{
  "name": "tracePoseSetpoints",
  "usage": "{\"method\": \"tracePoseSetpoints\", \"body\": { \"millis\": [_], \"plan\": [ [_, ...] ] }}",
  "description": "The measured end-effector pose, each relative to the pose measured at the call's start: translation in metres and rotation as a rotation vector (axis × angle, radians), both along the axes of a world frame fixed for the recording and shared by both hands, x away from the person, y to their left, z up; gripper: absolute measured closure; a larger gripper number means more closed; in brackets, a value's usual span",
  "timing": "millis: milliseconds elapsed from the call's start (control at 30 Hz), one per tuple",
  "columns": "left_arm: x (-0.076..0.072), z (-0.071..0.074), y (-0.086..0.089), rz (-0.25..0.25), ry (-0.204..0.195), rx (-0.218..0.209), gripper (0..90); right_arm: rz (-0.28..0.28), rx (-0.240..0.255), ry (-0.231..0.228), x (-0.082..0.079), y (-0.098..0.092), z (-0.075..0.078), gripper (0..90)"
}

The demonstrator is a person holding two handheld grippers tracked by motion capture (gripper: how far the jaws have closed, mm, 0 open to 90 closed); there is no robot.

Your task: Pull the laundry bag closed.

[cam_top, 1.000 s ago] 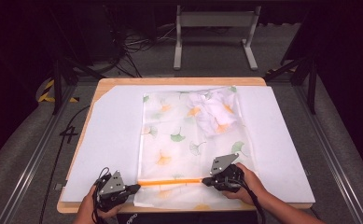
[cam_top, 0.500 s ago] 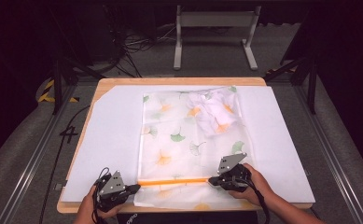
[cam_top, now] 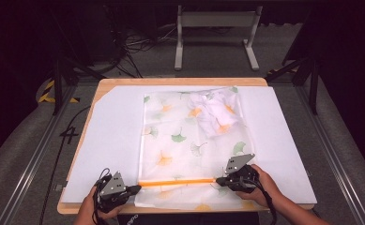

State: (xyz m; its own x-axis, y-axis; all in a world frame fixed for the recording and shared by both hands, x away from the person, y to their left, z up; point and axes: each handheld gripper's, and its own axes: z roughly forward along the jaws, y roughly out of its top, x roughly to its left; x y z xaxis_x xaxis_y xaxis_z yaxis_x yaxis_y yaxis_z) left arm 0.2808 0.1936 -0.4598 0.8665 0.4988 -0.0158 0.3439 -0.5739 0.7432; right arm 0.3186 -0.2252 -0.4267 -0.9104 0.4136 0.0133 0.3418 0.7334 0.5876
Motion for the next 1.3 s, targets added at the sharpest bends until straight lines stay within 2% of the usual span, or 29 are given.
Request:
{"method": "tracePoseSetpoints", "body": {
  "millis": [1300],
  "plan": [
    [0.0,0.0,0.0,0.002,0.002,-0.003,90.0,-0.085,0.0,-0.008,-0.004,-0.039,0.001,90.0]
  ]
}}
